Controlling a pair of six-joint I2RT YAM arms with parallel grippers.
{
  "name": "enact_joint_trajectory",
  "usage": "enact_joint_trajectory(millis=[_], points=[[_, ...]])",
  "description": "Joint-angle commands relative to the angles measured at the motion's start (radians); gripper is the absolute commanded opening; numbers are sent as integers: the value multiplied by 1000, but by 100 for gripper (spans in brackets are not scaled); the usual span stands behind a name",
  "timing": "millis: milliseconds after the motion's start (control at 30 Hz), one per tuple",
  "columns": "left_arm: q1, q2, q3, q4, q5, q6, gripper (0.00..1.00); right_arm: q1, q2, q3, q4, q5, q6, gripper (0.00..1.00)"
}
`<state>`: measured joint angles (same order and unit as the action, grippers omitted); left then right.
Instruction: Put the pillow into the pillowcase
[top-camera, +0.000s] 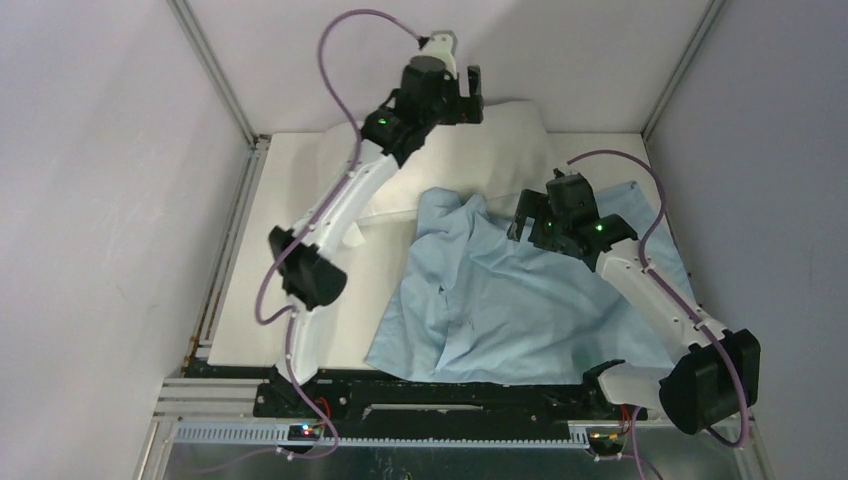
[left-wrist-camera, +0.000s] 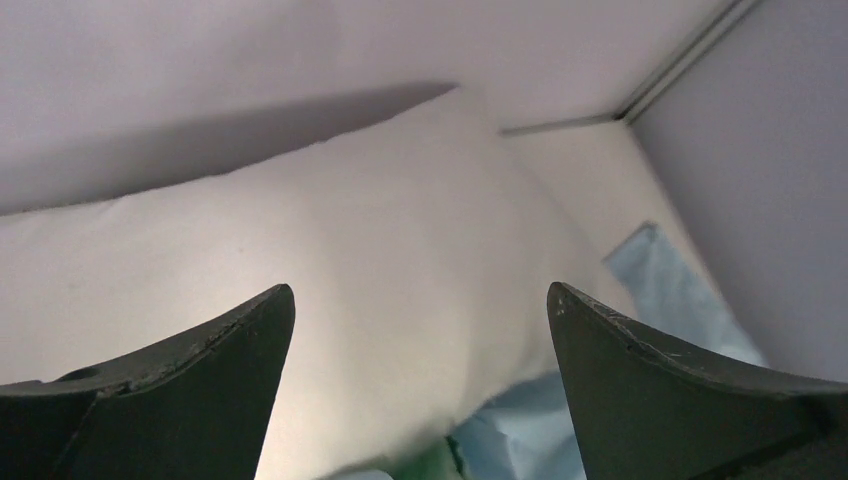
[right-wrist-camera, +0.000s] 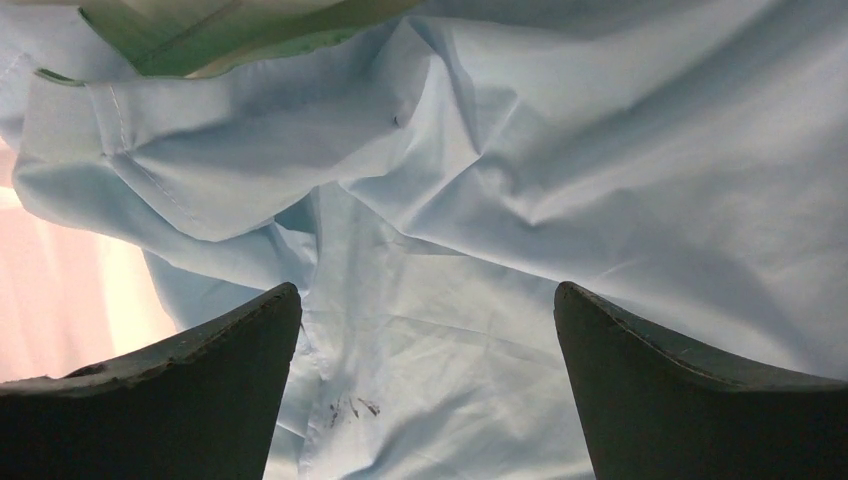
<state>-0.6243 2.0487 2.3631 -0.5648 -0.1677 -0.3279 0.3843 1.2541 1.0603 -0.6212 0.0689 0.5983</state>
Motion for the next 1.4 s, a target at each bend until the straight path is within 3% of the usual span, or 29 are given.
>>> enact_joint_trajectory(millis=[0,233,333,500,533,600,833,1000,1167,1267,1367], points=[[-7,190,79,-68,-91,87,100,8,-54,-23,48,-10,24,99],[12,351,41,-85,-141,48,96,15,-59,-40,51,-12,22,100],[38,366,12,-67,-137,15,74,31,-54,-50,60,-6,22,100],[78,327,-9,-36,-118,4,10,40,-43,-66,68,3,13,100],[85,309,-9,-29,-119,3,3,40,-41,-70,70,4,11,100],[104,271,-8,-11,-112,-2,0,40,-38,-76,73,3,9,100],[171,137,-8,14,-67,-3,0,41,-23,-115,113,-5,21,100],[124,112,0,41,12,43,3,40,-43,-129,116,11,19,100],[43,154,0,74,-52,75,79,33,-73,-132,105,25,22,100],[8,183,-10,113,-163,88,98,34,-94,-133,95,31,20,100],[3,244,5,156,-181,86,100,38,-102,-132,84,36,19,100]])
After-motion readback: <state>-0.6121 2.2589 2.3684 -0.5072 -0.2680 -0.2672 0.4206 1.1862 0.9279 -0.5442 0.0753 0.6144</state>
